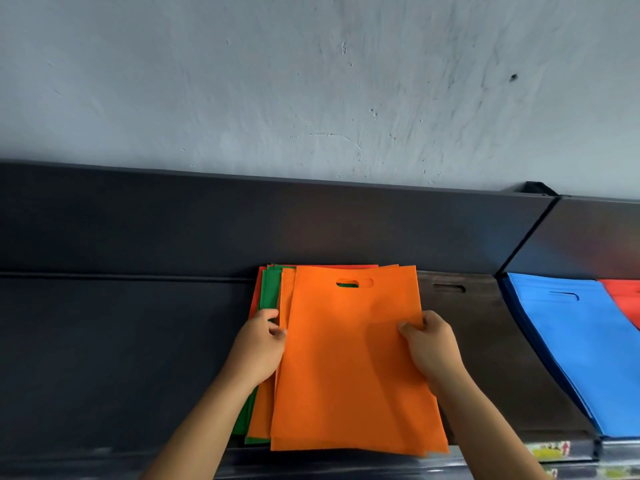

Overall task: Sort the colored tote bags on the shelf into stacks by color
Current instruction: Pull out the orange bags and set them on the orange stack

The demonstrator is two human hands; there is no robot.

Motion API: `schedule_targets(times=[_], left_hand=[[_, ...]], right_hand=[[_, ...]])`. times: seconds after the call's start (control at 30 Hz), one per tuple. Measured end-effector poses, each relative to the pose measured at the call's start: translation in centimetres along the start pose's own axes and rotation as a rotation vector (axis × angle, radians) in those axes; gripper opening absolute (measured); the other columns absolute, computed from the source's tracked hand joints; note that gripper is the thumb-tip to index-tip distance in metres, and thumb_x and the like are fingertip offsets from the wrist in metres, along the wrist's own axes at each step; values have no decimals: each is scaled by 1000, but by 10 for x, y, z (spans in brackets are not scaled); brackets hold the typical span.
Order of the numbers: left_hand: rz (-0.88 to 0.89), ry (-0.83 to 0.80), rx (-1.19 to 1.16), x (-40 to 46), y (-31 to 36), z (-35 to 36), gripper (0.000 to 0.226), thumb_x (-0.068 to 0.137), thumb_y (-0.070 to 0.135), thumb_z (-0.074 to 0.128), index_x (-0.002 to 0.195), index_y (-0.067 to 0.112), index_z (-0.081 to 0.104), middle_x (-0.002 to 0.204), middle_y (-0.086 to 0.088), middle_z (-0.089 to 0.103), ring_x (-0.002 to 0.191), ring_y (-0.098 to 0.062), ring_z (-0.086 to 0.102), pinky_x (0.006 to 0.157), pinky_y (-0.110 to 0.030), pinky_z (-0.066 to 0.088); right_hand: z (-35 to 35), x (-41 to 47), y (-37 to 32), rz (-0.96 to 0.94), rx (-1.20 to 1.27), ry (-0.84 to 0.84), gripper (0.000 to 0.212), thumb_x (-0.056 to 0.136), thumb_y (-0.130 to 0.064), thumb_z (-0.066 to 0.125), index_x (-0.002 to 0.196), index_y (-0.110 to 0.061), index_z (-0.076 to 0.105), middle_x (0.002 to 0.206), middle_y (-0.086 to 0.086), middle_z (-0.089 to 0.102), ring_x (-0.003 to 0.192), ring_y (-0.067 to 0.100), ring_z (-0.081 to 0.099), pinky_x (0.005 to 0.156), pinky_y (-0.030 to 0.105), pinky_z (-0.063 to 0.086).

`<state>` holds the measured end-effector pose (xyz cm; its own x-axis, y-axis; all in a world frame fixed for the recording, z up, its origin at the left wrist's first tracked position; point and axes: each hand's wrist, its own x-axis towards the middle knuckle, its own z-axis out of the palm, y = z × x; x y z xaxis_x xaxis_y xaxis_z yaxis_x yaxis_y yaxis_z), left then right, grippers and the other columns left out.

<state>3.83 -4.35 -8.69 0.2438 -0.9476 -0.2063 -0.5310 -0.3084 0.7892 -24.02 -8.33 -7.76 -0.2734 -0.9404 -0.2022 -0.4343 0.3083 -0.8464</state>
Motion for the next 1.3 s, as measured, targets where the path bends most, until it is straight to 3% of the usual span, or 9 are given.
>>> schedule_targets(times=[0.13, 0.27, 0.4, 0.67, 0.8, 0.97, 1.13, 1.2, 1.3], left_hand=[[94, -115, 134, -2, 3, 2, 58, 106, 35, 53, 160, 32, 31, 147, 8, 53, 105, -9, 67, 79, -21, 52], [136, -145, 190, -4, 7, 8, 61, 106, 34, 52, 162, 31, 29, 166, 7, 30, 150, -16, 36, 119, -33, 36], [55, 84, 152, -1, 3, 14, 59, 103, 28, 57, 158, 22, 37, 148, -3, 43, 119, -16, 58, 102, -32, 52], [-72, 240, 421, -3, 12, 20, 63, 98, 37, 63, 153, 16, 42, 139, -14, 50, 127, -33, 50, 100, -41, 49], [-159, 205, 483, 6, 12, 18, 61, 94, 39, 68, 145, 13, 46, 127, -13, 59, 117, -34, 59, 92, -45, 53], [-85, 159, 339, 14, 12, 14, 20, 93, 31, 62, 100, 13, 65, 102, -6, 69, 93, -27, 68, 81, -41, 56], [11, 103, 214, 5, 21, 11, 55, 103, 38, 55, 151, 14, 44, 134, -9, 63, 116, -30, 64, 83, -32, 47], [24, 34, 131, 5, 24, 7, 60, 101, 32, 60, 155, 18, 38, 141, -4, 60, 122, -28, 62, 90, -33, 48], [3, -102, -62, 8, 27, 3, 47, 100, 23, 64, 142, 30, 46, 126, 11, 64, 109, -13, 64, 86, -30, 51]], right_hand=[[-4, 2, -3, 39, 55, -51, 4, 100, -24, 68, 98, -21, 65, 99, 5, 75, 92, 27, 73, 80, 44, 61], [-9, 4, -5, 54, -1, -116, 6, 99, -24, 69, 103, -22, 65, 103, 3, 75, 93, 26, 73, 84, 47, 62], [-17, 5, -2, 38, -22, -47, 6, 98, -17, 64, 103, -12, 65, 100, 13, 74, 94, 36, 72, 85, 54, 60], [-20, 6, 1, 94, 6, -159, 16, 96, -17, 68, 111, -18, 63, 106, 8, 74, 94, 29, 72, 89, 52, 62], [-15, 4, 7, 64, -45, -178, 25, 91, -9, 64, 101, 13, 59, 89, 29, 67, 78, 47, 66, 69, 43, 51], [-11, -4, 5, -2, -54, -225, 13, 82, -8, 58, 74, -15, 51, 70, 11, 48, 64, 25, 41, 63, 41, 34], [-10, -9, 6, -42, -70, -243, 7, 83, -11, 57, 76, -11, 56, 70, 9, 53, 64, 26, 46, 61, 41, 38], [-10, -10, 7, -22, -75, -221, 13, 88, -11, 58, 85, 1, 61, 74, 11, 62, 65, 32, 54, 61, 42, 43], [-11, -14, 10, 56, -41, -189, 14, 95, -14, 60, 105, -12, 70, 95, 18, 77, 83, 39, 74, 69, 41, 57]])
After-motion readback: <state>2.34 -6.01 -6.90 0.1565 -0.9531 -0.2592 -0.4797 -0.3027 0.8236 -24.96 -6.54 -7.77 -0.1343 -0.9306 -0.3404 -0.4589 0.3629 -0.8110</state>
